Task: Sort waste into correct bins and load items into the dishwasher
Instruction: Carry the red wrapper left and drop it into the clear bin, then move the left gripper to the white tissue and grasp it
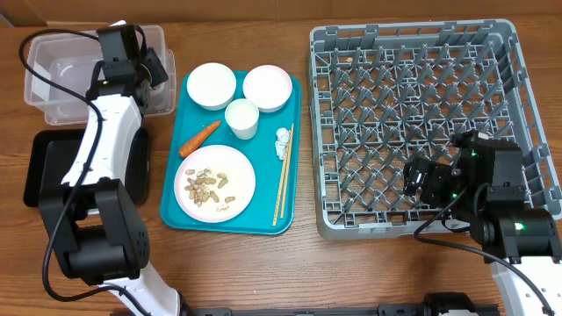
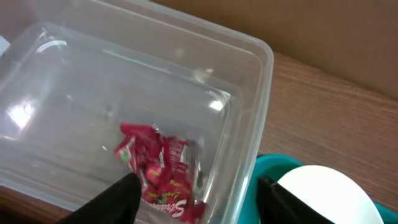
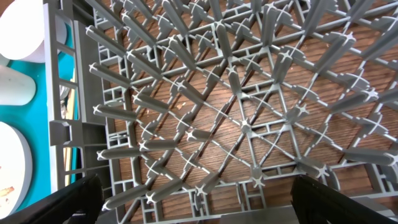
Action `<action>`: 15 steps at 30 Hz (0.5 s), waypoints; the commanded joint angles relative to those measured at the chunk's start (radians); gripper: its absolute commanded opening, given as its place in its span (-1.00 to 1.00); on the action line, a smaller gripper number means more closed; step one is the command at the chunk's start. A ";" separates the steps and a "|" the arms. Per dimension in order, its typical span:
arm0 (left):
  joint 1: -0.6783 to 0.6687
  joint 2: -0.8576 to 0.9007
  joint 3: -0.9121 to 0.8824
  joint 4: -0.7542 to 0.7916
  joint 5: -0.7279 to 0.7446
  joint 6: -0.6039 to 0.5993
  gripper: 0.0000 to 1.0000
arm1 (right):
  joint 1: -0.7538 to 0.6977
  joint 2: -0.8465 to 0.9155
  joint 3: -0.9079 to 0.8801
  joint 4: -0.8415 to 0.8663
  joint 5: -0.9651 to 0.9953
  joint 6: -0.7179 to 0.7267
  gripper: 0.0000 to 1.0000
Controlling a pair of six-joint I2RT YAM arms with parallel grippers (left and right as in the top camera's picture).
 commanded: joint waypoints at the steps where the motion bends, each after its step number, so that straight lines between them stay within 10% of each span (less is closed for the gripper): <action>1: 0.005 -0.042 0.080 -0.063 0.019 0.056 0.19 | 0.005 -0.001 0.029 -0.002 0.010 0.005 1.00; 7: -0.172 -0.154 0.156 -0.407 0.285 0.056 0.16 | 0.005 -0.002 0.029 -0.003 0.010 0.005 1.00; 15: -0.459 -0.126 0.150 -0.561 0.269 0.013 0.12 | 0.005 -0.001 0.029 -0.010 0.010 0.005 1.00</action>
